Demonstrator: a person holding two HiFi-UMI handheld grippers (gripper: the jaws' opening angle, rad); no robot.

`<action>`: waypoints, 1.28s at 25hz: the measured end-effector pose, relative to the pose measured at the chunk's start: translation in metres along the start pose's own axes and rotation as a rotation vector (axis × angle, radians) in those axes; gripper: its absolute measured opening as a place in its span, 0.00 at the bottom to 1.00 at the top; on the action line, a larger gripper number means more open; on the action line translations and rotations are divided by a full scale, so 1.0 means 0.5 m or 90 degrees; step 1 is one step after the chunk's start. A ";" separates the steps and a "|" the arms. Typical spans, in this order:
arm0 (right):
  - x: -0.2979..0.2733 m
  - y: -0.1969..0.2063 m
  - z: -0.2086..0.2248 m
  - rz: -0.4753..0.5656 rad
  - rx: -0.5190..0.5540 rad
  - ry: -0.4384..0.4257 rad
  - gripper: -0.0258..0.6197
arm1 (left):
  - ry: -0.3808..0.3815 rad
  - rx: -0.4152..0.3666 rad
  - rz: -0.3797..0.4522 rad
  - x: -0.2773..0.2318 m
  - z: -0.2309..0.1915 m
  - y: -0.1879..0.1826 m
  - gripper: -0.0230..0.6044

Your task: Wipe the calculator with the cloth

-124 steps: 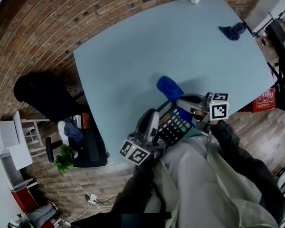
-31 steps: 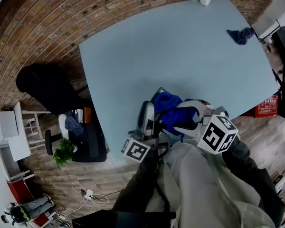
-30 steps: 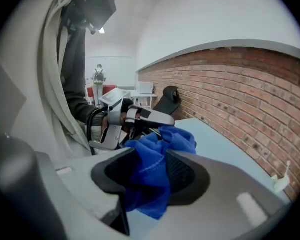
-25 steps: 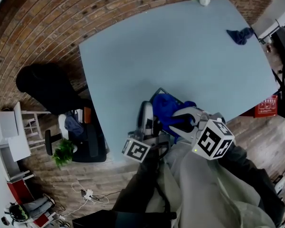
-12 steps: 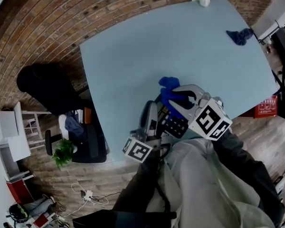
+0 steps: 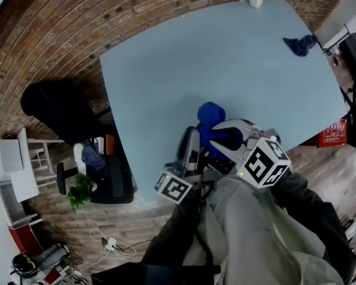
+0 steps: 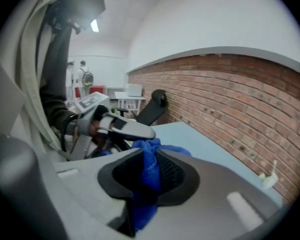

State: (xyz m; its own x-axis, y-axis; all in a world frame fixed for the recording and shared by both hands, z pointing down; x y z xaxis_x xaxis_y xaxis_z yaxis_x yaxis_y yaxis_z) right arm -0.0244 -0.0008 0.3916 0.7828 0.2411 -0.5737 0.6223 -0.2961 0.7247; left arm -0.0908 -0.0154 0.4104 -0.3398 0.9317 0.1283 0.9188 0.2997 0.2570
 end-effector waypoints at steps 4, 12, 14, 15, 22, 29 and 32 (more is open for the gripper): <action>0.018 -0.002 -0.009 0.010 -0.037 -0.012 0.15 | -0.006 0.010 0.016 0.004 -0.008 -0.012 0.12; 0.083 0.010 -0.073 0.044 -0.046 -0.051 0.15 | 0.027 0.083 0.052 0.010 -0.016 -0.036 0.12; 0.097 0.066 -0.020 0.012 -0.072 0.042 0.15 | 0.030 0.108 0.061 0.012 -0.023 -0.039 0.12; 0.105 0.085 -0.006 -0.002 -0.078 0.073 0.15 | 0.030 0.120 0.067 0.014 -0.027 -0.041 0.12; 0.123 -0.006 -0.121 0.113 -0.066 -0.005 0.15 | 0.014 0.218 0.136 0.031 -0.071 -0.065 0.12; 0.132 -0.035 -0.122 0.201 -0.016 -0.030 0.15 | 0.076 0.294 0.163 0.038 -0.054 -0.077 0.12; 0.164 0.036 -0.039 0.212 -0.190 0.090 0.15 | 0.098 0.300 0.163 0.042 -0.041 -0.080 0.12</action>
State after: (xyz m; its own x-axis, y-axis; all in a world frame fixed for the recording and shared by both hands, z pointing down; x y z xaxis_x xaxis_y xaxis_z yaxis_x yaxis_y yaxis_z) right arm 0.0511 0.0314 0.3651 0.9182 0.3080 -0.2491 0.2928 -0.1041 0.9505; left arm -0.1390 -0.0120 0.4223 -0.0866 0.9569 0.2771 0.9543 0.1596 -0.2527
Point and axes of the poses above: the fingertips, and each gripper's own axes: x backward along the fingers, z to its right, y out of its underside, the point moved 1 cm from there along x, backward along the fingers, and after that the axes turned 15 degrees about x, right-handed, at the moved point
